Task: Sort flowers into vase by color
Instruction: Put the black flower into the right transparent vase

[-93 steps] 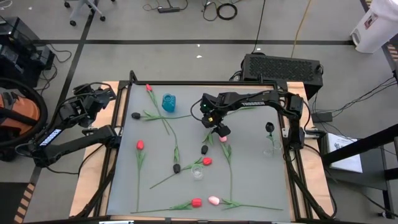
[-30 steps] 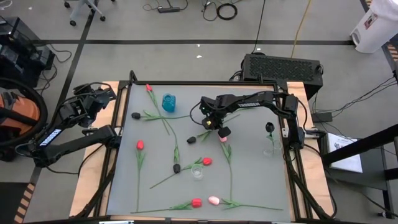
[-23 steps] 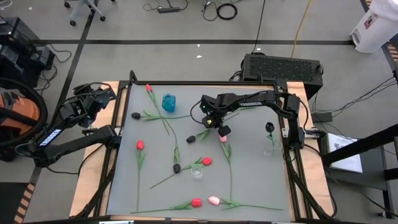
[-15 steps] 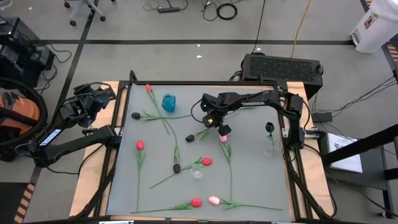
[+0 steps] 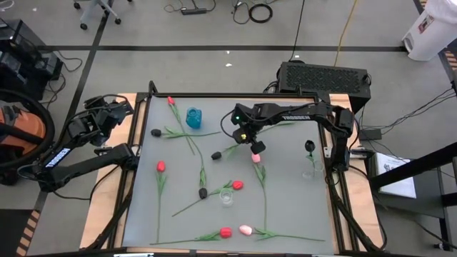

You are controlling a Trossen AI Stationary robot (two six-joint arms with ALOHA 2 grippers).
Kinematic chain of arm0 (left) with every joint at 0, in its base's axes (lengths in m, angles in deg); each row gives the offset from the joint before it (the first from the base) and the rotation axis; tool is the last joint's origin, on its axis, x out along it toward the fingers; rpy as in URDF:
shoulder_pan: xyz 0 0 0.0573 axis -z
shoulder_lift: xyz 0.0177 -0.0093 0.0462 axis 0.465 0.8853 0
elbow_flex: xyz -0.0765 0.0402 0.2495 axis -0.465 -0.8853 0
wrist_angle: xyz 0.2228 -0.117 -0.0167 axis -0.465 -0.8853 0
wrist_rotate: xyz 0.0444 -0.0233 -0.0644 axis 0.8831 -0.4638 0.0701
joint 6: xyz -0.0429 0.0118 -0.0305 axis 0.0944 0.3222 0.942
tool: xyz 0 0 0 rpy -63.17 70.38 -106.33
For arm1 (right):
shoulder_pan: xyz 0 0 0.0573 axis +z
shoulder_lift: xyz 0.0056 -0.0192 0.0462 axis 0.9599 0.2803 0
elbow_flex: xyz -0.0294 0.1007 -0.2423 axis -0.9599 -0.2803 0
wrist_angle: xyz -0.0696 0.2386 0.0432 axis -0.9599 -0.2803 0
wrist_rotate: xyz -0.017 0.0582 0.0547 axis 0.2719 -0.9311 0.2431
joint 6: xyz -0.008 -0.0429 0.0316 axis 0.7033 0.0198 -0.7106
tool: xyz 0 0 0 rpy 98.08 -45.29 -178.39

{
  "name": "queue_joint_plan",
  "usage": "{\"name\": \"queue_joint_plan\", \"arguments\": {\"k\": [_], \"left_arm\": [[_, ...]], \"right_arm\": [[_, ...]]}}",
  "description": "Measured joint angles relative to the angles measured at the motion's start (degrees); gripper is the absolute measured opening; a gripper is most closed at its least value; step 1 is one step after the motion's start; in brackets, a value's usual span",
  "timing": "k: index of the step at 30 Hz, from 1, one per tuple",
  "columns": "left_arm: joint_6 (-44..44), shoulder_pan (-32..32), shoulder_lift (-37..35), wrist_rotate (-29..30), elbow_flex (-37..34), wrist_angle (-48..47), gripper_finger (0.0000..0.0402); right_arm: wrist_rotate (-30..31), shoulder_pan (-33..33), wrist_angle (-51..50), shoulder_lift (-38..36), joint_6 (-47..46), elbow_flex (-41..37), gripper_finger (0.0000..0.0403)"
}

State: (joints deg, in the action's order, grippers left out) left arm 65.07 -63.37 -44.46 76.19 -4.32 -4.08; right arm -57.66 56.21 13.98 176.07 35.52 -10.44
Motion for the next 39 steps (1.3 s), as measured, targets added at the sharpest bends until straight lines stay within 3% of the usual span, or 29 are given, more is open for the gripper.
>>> {"name": "queue_joint_plan", "arguments": {"k": [39], "left_arm": [[0.0, 0.02, 0.02, 0.0, 0.0, 0.0, 0.0157]], "right_arm": [[-0.09, -0.11, -0.75, 0.0, -0.48, 0.0, 0.0]]}}
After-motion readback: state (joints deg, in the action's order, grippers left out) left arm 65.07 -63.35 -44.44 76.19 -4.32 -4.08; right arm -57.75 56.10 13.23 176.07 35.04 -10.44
